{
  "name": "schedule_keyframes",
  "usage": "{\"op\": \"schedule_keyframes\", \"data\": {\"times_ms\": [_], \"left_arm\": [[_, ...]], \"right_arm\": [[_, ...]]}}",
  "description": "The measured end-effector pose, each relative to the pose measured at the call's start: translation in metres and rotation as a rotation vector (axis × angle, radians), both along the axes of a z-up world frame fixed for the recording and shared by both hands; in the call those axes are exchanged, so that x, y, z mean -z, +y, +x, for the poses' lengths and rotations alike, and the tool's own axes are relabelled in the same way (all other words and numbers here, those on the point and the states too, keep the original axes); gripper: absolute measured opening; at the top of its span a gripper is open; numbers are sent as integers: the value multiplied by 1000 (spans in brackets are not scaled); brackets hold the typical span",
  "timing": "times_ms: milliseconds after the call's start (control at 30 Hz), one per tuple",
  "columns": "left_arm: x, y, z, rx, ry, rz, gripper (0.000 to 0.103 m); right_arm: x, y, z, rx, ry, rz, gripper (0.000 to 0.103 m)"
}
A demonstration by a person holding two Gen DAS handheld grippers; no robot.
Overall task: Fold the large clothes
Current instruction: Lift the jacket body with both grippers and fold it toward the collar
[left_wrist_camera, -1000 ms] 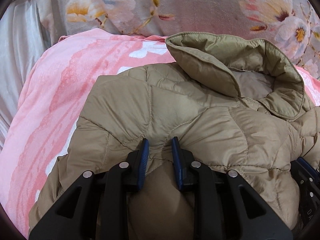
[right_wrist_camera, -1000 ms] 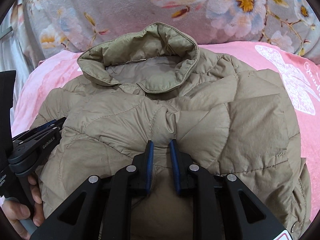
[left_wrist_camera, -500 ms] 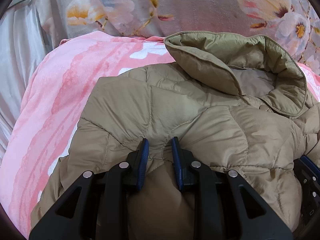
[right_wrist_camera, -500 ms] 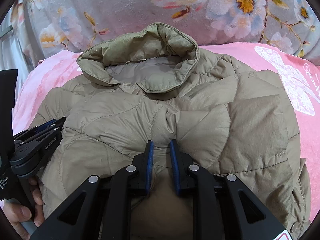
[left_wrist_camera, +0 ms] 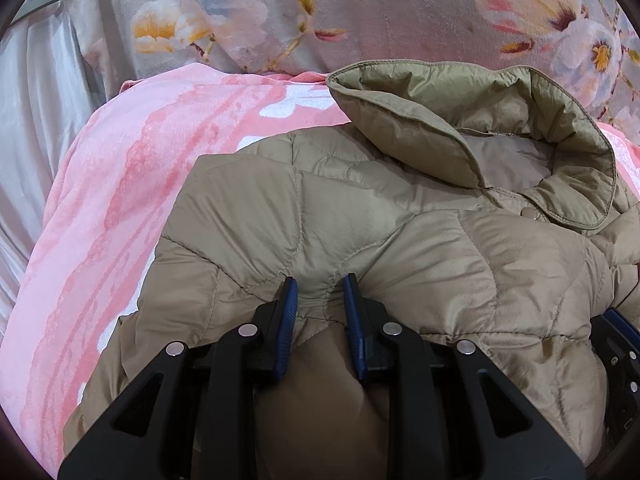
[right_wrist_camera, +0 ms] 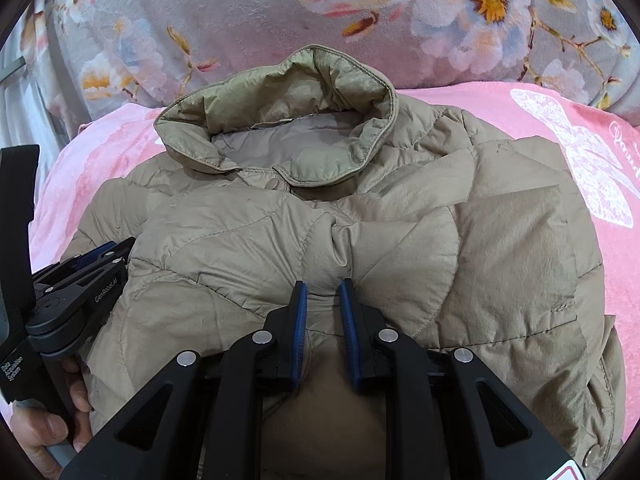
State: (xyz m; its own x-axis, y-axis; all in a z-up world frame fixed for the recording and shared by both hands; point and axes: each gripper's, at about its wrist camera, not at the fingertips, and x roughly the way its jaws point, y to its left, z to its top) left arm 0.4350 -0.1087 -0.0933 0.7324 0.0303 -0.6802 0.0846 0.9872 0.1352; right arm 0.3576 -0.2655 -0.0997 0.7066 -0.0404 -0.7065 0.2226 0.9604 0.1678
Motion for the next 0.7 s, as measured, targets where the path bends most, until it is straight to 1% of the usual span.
{"op": "schedule_keyframes", "data": {"times_ms": [67, 100, 133, 167, 200, 233, 267, 300, 333, 367, 400, 433, 467, 533, 567, 600, 633, 667, 700], "left_arm": [[-1, 2, 0, 3, 3, -11, 23], [-2, 3, 1, 7, 5, -25, 24], [-3, 7, 1, 15, 8, -53, 27], [-8, 16, 1, 39, 14, -123, 36], [-12, 21, 1, 65, 25, -177, 43], [-17, 27, 4, 94, 47, -235, 56], [-23, 31, 7, 109, 69, -272, 59], [-34, 35, 14, 118, 86, -305, 60], [-43, 36, 20, 123, 89, -330, 62], [-51, 36, 28, 129, 94, -353, 68], [-60, 35, 41, 130, 110, -396, 72], [-64, 34, 52, 134, 123, -440, 77], [-67, 33, 69, 119, 145, -490, 78], [-64, 30, 90, 90, 186, -548, 78], [-57, 29, 105, 76, 237, -593, 78], [-51, 25, 113, 68, 270, -619, 75], [-43, 24, 119, 57, 303, -640, 55], [-35, 21, 122, 58, 338, -644, 26], [-33, 18, 121, 72, 357, -634, 16]], "right_arm": [[0, -3, 0, -3, -4, 20, 19], [-1, -6, -1, -6, -13, 45, 21], [-1, -10, -2, -16, -30, 86, 24], [-3, -15, -3, -23, -47, 128, 29], [-4, -19, -5, -19, -56, 151, 31], [-8, -23, -5, -11, -60, 176, 32], [-13, -28, -3, -7, -56, 194, 34], [-17, -32, 1, -1, -50, 209, 35], [-21, -36, 6, 9, -50, 226, 35], [-24, -42, 11, 22, -54, 246, 37], [-28, -48, 19, 43, -62, 271, 39], [-30, -53, 24, 60, -70, 282, 40], [-32, -60, 35, 92, -79, 293, 41], [-31, -71, 50, 137, -70, 311, 44], [-27, -76, 61, 164, -51, 330, 44], [-24, -80, 68, 170, -36, 346, 44], [-21, -82, 75, 170, -21, 359, 40], [-21, -81, 80, 162, -14, 355, 16], [-24, -81, 81, 145, -19, 353, 5]]}}
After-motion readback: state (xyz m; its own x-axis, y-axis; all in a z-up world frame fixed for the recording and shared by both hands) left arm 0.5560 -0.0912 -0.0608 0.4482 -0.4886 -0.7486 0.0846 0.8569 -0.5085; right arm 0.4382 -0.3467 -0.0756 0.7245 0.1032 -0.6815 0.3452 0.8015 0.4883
